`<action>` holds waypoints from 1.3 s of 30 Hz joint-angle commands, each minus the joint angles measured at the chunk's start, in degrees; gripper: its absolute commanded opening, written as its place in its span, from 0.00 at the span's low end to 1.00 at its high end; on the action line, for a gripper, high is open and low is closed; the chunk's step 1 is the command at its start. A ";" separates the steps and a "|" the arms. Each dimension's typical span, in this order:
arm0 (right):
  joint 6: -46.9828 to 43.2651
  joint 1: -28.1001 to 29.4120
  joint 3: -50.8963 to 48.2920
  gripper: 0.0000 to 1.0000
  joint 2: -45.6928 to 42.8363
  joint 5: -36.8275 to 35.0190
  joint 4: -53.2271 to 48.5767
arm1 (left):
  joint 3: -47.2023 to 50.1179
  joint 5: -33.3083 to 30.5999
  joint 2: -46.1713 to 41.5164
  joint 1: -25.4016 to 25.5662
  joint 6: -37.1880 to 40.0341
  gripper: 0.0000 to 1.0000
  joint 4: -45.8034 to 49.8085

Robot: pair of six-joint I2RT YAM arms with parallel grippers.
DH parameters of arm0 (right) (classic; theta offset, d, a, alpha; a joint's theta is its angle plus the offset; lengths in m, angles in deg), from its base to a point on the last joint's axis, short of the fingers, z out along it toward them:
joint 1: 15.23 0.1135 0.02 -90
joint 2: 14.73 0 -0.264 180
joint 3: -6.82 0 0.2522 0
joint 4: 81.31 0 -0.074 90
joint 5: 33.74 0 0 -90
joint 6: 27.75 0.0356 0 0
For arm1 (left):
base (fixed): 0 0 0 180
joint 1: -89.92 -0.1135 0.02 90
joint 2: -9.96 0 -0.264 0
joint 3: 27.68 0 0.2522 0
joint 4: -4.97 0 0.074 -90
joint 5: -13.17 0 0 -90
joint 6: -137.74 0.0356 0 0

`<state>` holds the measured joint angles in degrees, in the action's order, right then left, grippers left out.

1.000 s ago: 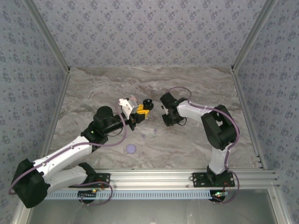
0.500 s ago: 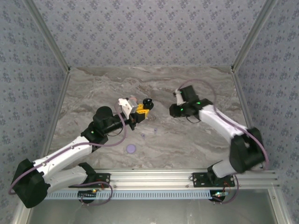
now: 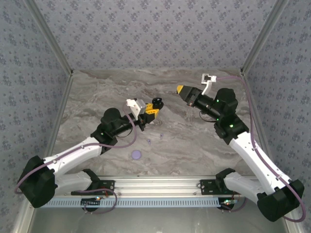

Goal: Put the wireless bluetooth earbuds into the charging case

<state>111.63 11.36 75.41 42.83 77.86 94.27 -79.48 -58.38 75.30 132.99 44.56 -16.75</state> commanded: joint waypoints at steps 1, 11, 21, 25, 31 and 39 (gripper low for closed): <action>7.52 3.64 0.01 0.23 0.30 -3.63 9.90 | -4.01 -0.89 1.19 0.87 1.15 0.00 -6.05; 3.15 11.55 -0.07 0.23 0.30 -13.13 7.30 | -6.56 -4.19 5.12 1.31 2.09 0.00 -9.08; 3.02 13.61 -0.41 0.23 2.21 -14.82 7.30 | -7.24 -5.16 5.85 1.71 2.70 0.00 -9.25; 3.00 14.10 -0.79 0.23 2.55 -15.89 6.84 | -7.47 -5.26 5.98 1.83 2.79 0.00 -9.27; 2.74 14.67 -1.17 0.23 3.37 -16.97 6.22 | -7.66 -5.24 6.03 1.81 2.92 0.00 -9.34; 2.76 14.79 -1.47 0.23 4.24 -17.47 6.05 | -7.58 -5.01 5.99 1.80 2.93 0.00 -9.36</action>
<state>115.37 25.74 74.60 46.67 61.97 100.15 -84.90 -63.21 81.33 134.56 46.70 -23.48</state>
